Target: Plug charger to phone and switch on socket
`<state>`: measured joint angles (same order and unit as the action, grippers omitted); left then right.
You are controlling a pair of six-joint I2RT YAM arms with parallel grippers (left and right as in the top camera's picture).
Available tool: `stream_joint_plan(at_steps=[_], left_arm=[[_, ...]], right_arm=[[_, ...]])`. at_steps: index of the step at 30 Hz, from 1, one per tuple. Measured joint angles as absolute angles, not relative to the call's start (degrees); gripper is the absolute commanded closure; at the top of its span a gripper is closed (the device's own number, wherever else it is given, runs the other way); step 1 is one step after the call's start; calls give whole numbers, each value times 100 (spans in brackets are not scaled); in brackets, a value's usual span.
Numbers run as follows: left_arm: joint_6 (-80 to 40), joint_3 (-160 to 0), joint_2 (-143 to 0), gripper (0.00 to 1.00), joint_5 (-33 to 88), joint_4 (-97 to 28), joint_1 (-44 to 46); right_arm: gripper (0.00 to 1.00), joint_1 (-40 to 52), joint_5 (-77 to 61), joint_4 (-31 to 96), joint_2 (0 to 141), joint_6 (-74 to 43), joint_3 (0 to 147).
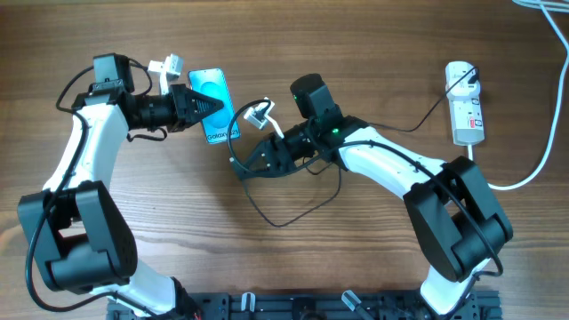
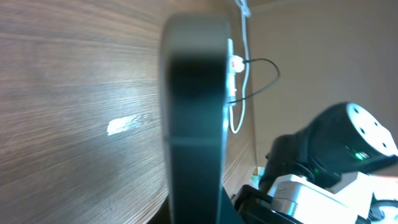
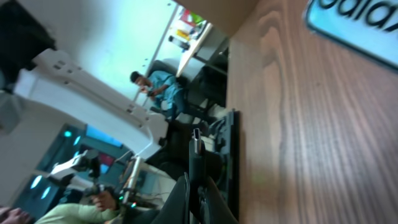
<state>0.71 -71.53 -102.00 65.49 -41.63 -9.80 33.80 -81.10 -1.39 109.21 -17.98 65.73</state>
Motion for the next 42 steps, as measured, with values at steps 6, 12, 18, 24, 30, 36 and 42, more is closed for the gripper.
stream_joint_plan(at_steps=[6, 12, 18, 24, 30, 36, 42], left_arm=[[526, -7153, -10200, 96, 7133, -4040, -980], [648, -7153, -10200, 96, 7258, -3876, -980], [714, -7153, -10200, 96, 7258, -3903, -980], [729, -7153, -10200, 96, 7262, -3903, -980], [746, -7153, -10200, 96, 7585, -3900, -980], [552, -7153, -10200, 96, 8049, -3903, -980], [119, -7153, -10200, 96, 8173, -3951, -980]], right_arm=[[96, 3380, -8484, -93, 10921, -1820, 6573], [96, 3380, -8552, -51, 10921, -1817, 6573], [96, 3380, -8552, -51, 10921, -1817, 6573], [96, 3380, -8552, -51, 10921, -1820, 6573], [96, 3380, -8503, -91, 10921, -1997, 6573], [96, 3380, -8283, -1000, 10927, -2687, 6573], [96, 3380, -8049, -1874, 10930, -3518, 6573]])
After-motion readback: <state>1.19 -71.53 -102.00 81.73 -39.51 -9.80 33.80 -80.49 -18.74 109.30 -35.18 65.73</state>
